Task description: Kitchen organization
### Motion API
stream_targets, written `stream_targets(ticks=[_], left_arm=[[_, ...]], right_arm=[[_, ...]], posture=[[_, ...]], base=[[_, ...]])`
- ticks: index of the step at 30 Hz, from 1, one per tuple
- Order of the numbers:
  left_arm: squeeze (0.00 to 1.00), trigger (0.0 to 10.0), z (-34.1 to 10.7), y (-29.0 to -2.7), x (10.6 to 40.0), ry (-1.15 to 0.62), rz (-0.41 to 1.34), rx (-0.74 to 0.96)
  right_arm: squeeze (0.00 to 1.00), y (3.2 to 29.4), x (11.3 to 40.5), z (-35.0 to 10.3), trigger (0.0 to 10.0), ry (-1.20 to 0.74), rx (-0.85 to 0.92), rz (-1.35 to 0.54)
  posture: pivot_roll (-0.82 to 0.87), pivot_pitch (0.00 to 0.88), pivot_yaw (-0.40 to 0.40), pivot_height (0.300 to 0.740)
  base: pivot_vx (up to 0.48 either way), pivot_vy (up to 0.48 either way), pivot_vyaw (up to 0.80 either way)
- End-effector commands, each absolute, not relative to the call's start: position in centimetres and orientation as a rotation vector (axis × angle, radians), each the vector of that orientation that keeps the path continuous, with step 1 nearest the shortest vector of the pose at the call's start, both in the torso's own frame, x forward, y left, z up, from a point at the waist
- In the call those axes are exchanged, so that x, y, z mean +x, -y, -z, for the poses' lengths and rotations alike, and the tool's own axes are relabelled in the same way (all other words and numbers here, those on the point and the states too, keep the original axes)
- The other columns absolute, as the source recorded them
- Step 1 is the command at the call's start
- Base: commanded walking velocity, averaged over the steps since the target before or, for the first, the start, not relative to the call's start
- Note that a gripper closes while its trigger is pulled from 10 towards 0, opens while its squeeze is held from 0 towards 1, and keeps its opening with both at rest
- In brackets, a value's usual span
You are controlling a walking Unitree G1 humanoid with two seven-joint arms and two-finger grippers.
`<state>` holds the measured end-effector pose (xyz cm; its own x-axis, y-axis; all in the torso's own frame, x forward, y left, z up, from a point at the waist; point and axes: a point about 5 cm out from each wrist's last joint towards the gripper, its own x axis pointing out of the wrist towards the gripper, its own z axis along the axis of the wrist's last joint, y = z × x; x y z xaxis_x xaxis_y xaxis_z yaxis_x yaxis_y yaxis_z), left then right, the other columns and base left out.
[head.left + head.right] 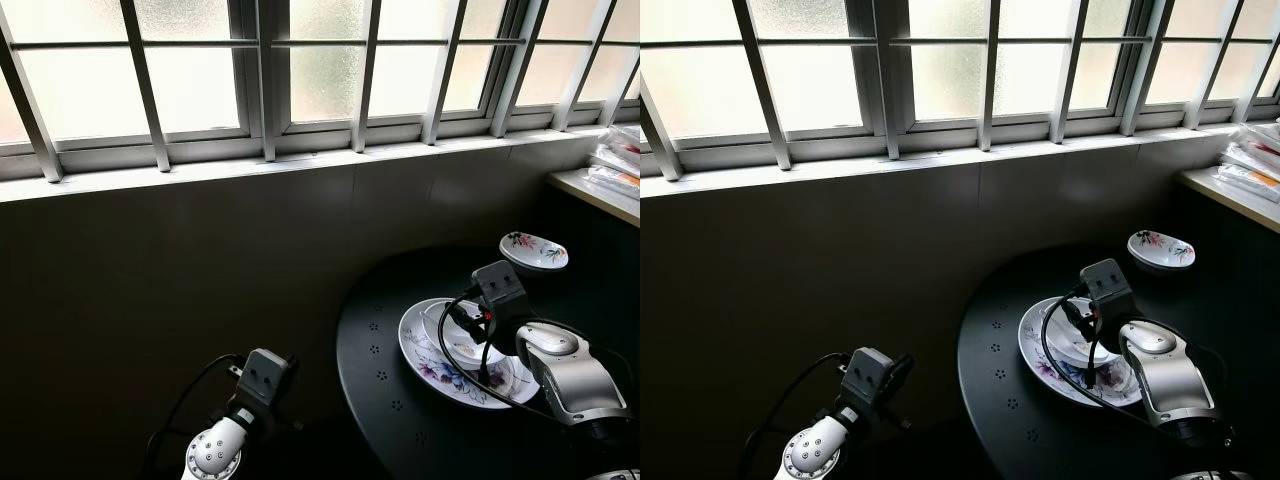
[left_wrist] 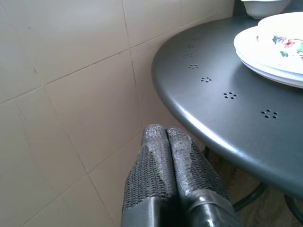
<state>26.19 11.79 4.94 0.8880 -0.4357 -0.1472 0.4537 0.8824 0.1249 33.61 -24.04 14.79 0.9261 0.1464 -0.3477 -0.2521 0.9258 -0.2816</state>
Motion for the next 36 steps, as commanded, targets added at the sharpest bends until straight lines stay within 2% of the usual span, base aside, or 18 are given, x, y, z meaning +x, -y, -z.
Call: stream_targets(ticks=[1,12,17,23,36], left_arm=[[0.0,10.0,-4.9,-11.7,26.4,-0.123,0.472,0.158],[0.0,10.0,-4.9,-11.5,26.5,-0.121,0.471,0.153],[0.0,10.0,-4.9,-11.5,26.6,-0.12,0.471,0.152],[0.0,10.0,-4.9,-11.4,26.7,-0.12,0.47,0.152],[0.0,10.0,-4.9,-11.4,26.6,-0.122,0.471,0.152]], right_arm=[[0.0,25.0,33.9,-15.5,10.0,-0.338,-0.337,-0.22],[0.0,26.0,34.7,-14.7,10.0,-0.426,-0.381,-0.312],[0.0,25.5,35.0,-13.9,10.0,-0.46,-0.477,-0.396],[0.0,24.7,35.7,-13.3,10.0,-0.46,-0.47,-0.446],[0.0,24.8,35.8,-11.5,10.0,-0.501,-0.45,-0.425]], posture=[[0.01,0.0,-0.029,0.74],[0.02,0.0,-0.034,0.74],[0.02,0.0,-0.038,0.74],[0.03,0.0,-0.038,0.74],[0.04,0.0,-0.04,0.74]], base=[[0.0,0.0,0.0],[0.0,0.0,0.0],[0.0,0.0,0.0],[0.0,0.0,0.0],[0.0,0.0,0.0]])
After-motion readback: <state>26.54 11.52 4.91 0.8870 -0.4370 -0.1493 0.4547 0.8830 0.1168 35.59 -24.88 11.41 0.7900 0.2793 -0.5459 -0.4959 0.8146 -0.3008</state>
